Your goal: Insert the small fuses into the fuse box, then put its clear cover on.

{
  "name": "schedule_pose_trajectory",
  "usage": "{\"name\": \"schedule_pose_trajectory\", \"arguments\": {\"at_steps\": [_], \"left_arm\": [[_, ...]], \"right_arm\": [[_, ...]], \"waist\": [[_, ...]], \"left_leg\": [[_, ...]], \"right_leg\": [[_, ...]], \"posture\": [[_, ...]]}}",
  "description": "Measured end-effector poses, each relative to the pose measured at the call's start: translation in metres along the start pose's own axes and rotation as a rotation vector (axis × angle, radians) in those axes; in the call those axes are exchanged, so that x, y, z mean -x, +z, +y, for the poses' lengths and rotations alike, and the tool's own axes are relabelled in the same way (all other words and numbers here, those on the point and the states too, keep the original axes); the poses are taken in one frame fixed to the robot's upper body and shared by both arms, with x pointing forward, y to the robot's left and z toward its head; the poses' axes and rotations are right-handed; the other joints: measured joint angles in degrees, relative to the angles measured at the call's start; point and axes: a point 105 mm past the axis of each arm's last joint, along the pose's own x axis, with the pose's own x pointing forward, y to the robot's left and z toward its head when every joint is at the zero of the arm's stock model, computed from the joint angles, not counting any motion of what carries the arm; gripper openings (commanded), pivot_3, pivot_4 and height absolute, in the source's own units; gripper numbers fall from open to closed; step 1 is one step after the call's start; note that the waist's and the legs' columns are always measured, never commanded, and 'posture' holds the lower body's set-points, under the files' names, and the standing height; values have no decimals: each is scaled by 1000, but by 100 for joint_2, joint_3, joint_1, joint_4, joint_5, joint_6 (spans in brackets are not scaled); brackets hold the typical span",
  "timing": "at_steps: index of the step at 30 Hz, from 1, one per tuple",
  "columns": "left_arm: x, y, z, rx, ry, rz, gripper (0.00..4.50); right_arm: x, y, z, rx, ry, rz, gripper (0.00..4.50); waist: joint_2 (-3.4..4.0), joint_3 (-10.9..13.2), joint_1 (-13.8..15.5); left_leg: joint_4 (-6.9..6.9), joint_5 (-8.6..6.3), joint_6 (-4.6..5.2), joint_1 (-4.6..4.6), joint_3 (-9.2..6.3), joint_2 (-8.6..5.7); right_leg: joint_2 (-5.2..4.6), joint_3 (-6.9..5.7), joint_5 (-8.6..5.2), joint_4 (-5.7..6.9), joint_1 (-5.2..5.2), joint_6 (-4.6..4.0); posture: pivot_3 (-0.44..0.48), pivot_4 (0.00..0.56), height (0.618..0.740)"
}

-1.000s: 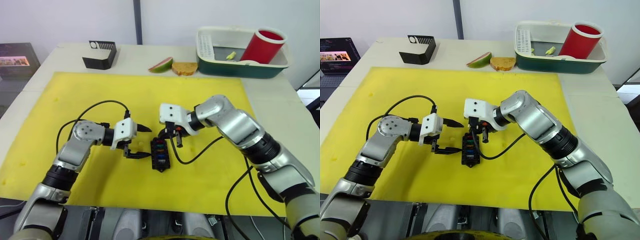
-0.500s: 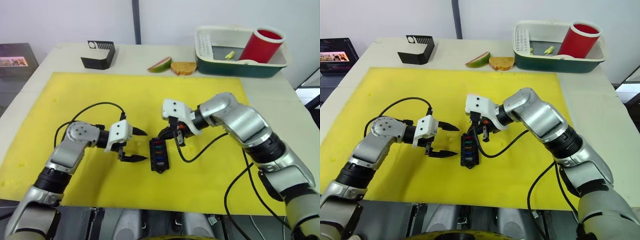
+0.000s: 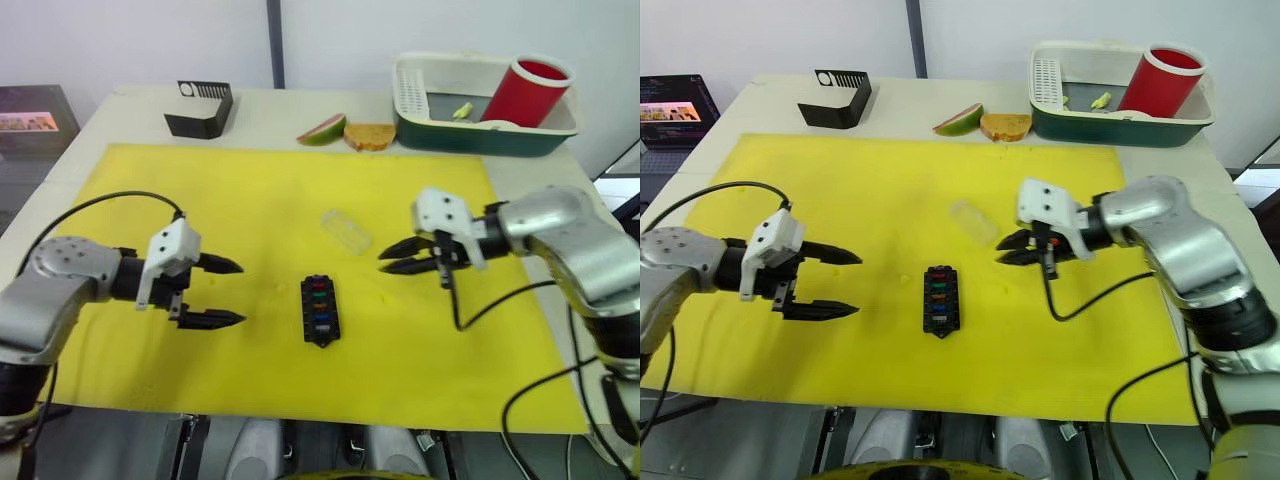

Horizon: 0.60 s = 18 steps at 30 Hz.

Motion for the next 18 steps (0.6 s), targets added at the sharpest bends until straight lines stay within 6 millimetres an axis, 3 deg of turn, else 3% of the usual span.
{"name": "schedule_pose_trajectory", "arguments": {"at_steps": [4, 11, 18], "left_arm": [[22, -23, -14, 102, 31, 63, 4500], [53, -43, -18, 149, 126, 124, 4500], [53, -31, -9, 92, 136, 107, 4500]], "right_arm": [[30, -21, 6, -69, -30, 38, 4469], [60, -60, 8, -165, -114, 112, 4469], [72, -63, 8, -179, -165, 127, 4469]], "waist": [[3, 0, -13], [7, 3, 28], [14, 3, 13]], "left_leg": [[-4, 2, -7, 11, 0, 4], [-6, -1, -8, 10, 2, -1], [-15, 0, -10, 10, 3, -1]], "right_leg": [[-1, 1, -2, 1, 7, -4], [-15, 0, -15, -5, 7, -27], [-16, 1, -15, -5, 4, -28]], "posture": [[0, 150, 740], [0, 150, 740], [0, 150, 740]]}}
